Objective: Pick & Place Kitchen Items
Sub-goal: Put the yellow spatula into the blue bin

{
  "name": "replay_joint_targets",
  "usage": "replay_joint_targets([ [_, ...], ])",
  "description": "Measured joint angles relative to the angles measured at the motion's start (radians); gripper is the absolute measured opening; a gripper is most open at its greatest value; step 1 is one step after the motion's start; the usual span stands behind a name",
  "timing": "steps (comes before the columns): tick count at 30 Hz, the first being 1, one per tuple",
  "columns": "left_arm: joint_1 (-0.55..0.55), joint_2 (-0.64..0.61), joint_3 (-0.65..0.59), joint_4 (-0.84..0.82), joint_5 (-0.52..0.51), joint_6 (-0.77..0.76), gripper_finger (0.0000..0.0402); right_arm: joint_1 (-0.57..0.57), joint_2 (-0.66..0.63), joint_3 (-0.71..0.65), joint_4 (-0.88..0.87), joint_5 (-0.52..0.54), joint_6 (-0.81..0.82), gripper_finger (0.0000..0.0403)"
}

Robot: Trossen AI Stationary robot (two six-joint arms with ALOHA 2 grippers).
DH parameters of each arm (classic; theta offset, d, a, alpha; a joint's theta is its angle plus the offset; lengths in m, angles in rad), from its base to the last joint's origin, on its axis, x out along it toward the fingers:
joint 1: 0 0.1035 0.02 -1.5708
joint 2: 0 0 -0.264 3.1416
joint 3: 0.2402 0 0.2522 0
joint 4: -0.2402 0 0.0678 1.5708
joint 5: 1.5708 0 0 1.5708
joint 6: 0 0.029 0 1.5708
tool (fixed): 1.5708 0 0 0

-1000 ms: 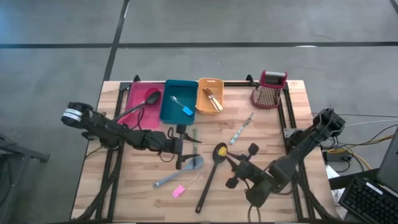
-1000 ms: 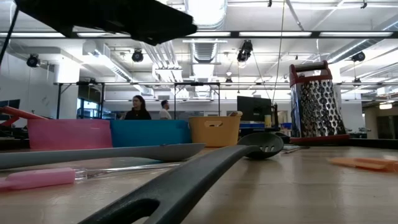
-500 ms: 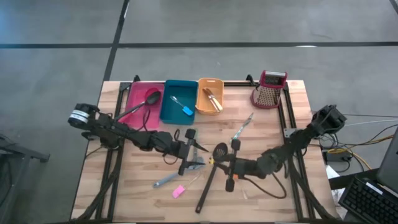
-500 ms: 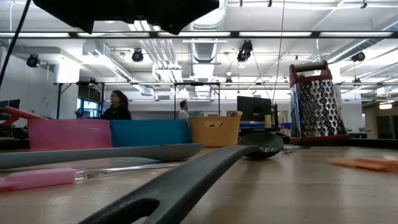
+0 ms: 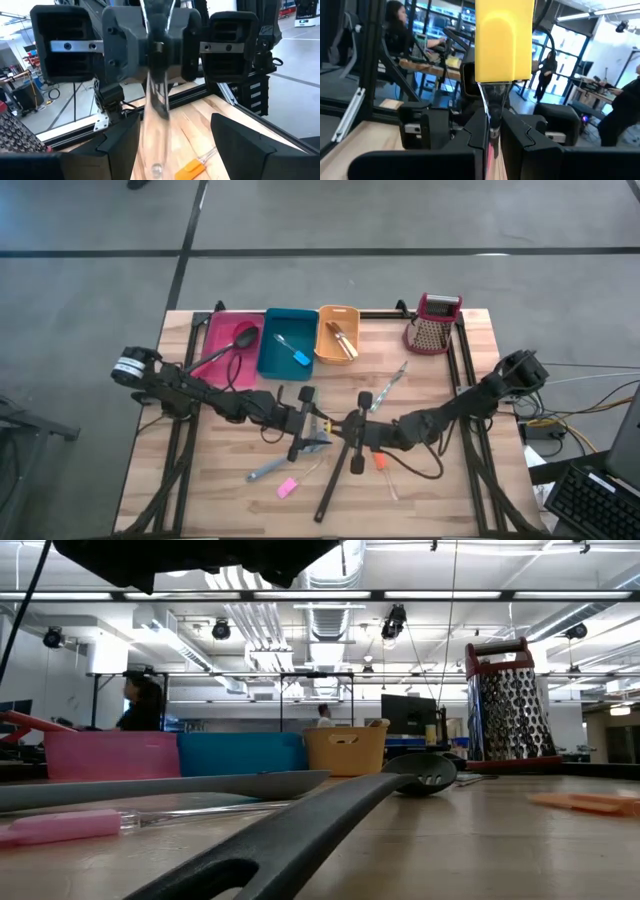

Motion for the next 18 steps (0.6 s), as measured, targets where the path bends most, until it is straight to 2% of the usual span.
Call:
replay_joint_targets([
  [4,0.000,0.000,0.000,0.003,-0.002,-0.003,0.0248,-0.012,0.028,0.000,0.069,-0.035,-0.023,0.0019],
  [11,0.000,0.000,0.000,0.012,-0.004,-0.015,0.0240,-0.022,0.044,0.001,0.078,-0.037,-0.014,0.0019],
  [14,0.000,0.000,0.000,0.012,-0.004,-0.016,0.0207,-0.020,0.044,0.002,0.081,-0.039,-0.015,0.0019],
  [18,0.000,0.000,0.001,0.009,-0.004,-0.017,0.0123,-0.021,0.044,0.002,0.082,-0.070,-0.013,0.0019],
])
